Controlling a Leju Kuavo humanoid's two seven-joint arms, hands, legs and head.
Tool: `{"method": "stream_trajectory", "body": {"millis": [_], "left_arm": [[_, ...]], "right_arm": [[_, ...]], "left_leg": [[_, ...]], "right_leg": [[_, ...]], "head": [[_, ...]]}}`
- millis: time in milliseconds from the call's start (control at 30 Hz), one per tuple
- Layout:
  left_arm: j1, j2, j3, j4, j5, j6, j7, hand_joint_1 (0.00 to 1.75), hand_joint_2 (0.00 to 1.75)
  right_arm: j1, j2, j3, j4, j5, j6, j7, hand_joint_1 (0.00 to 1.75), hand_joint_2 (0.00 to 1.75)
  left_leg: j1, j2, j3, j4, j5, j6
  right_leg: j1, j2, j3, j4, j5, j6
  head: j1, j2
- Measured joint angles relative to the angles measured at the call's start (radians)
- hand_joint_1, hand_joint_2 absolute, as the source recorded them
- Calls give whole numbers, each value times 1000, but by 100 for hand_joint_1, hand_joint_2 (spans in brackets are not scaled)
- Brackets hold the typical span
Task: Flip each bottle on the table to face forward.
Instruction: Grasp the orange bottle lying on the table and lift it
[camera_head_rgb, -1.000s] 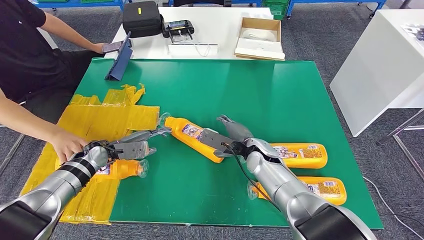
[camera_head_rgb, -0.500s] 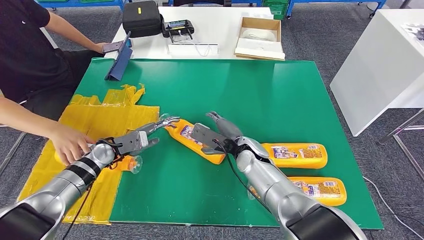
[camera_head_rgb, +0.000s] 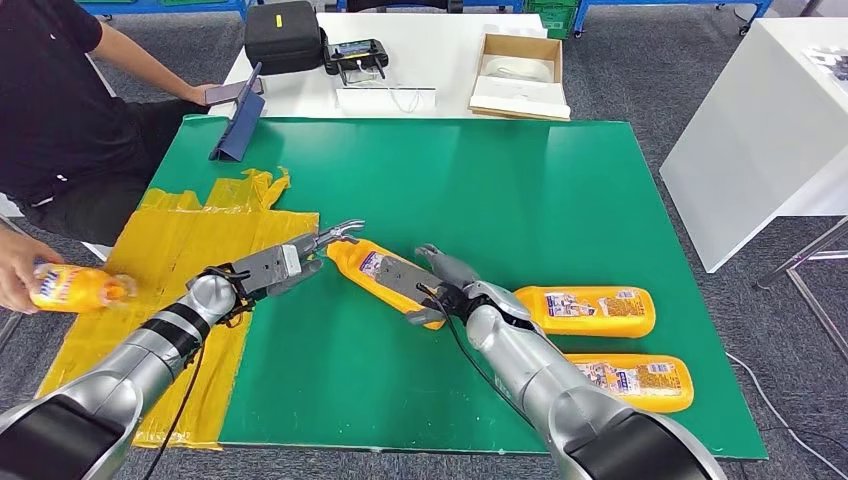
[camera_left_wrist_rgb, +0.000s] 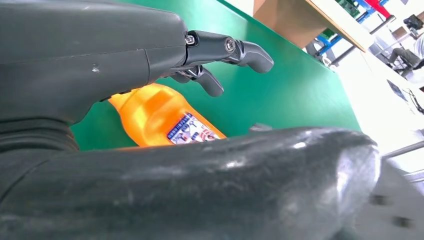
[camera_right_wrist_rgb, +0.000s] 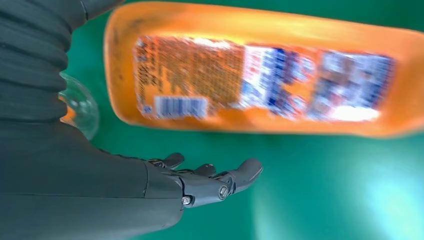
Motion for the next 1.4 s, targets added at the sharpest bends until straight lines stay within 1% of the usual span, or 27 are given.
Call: {"method": "stream_trajectory", "body": {"millis": [133, 233, 267, 367, 400, 567, 800, 1033, 1133, 1233, 1400], "left_arm": [[-15, -27, 0, 13, -1, -8, 0, 0, 0], [-26, -49, -1, 23, -2, -11, 0, 0, 0], [-30, -56, -1, 26, -2, -13, 0, 0, 0], [-41, -75, -4, 33, -2, -24, 0, 0, 0], [-45, -81, -6, 34, -2, -26, 0, 0, 0], [-55, -96, -16, 36, -1, -29, 0, 0, 0], [-52, -94, -21, 35, 1, -22, 0, 0, 0], [-41, -84, -20, 35, 10, -15, 0, 0, 0], [-33, -75, -19, 35, 13, 1, 0, 0, 0], [-18, -65, -16, 34, 14, 17, 0, 0, 0], [7, -51, -12, 31, 14, 35, 0, 0, 0]], "right_arm": [[-1, 2, 17, 24, 69, 41, 127, 0, 175], [-1, 3, 37, 40, 107, 61, 198, 1, 175], [-1, 3, 43, 44, 117, 68, 218, 35, 175], [2, 2, 60, 56, 135, 96, 262, 165, 175], [3, 2, 63, 59, 137, 102, 268, 175, 175], [5, -3, 65, 63, 136, 83, 260, 175, 175], [5, -18, 65, 64, 133, 23, 218, 175, 175], [6, -25, 65, 64, 143, -28, 197, 175, 175], [2, -25, 67, 64, 181, -79, 198, 175, 175], [-17, -25, 74, 64, 216, -111, 206, 175, 175], [-67, -24, 90, 59, 246, -125, 210, 175, 175]], "left_leg": [[0, 0, 0, 0, 0, 0], [0, 0, 0, 0, 0, 0], [0, 0, 0, 0, 0, 0], [0, 0, 0, 0, 0, 0], [0, 0, 0, 0, 0, 0], [0, 1, 1, 0, 0, 0], [0, 0, 1, 0, 1, 0], [0, 0, 0, 0, 1, 0], [0, 0, 0, 0, 1, 0], [0, 0, 0, 0, 1, 0], [0, 0, 0, 0, 1, 0]], "right_leg": [[0, 0, 0, 0, 0, 0], [0, 0, 0, 0, 0, 0], [0, 0, 0, 0, 0, 0], [0, 0, 0, 0, 0, 0], [0, 0, 0, 0, 0, 0], [0, 0, 0, 0, 0, 0], [0, 0, 1, 0, 1, 1], [0, 0, 1, 0, 1, 1], [0, 0, 1, 0, 1, 1], [0, 0, 1, 0, 1, 1], [0, 0, 0, 0, 1, 1]], "head": [[0, 0], [0, 0], [0, 0], [0, 0], [0, 0], [0, 0], [0, 0], [0, 0], [0, 0], [0, 0], [0, 0]]}}
